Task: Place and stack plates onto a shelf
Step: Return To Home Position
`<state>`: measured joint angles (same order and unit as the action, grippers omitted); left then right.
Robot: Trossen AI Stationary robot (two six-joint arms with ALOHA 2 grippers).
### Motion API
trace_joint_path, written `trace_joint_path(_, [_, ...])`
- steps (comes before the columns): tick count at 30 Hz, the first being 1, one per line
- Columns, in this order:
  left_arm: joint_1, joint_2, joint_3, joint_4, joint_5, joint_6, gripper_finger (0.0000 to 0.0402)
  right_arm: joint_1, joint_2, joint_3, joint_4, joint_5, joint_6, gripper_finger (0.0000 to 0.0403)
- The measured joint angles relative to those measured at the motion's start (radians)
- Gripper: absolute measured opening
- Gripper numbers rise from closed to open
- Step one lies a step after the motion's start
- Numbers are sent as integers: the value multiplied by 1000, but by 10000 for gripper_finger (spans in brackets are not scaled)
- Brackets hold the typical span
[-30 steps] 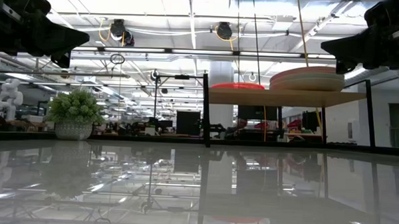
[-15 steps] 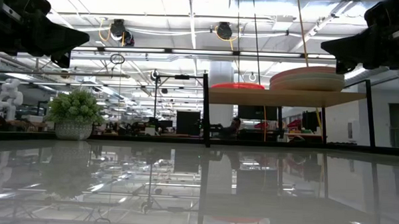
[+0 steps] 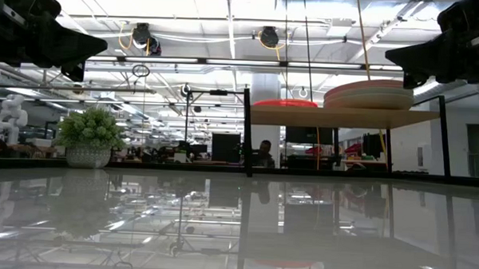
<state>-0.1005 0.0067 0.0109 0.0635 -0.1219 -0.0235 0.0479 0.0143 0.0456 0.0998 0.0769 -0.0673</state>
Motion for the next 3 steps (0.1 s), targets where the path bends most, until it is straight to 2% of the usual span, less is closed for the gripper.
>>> trace_joint_path(3, [0, 0, 0, 0, 0, 0, 21, 0, 0, 0, 0, 0, 0, 0])
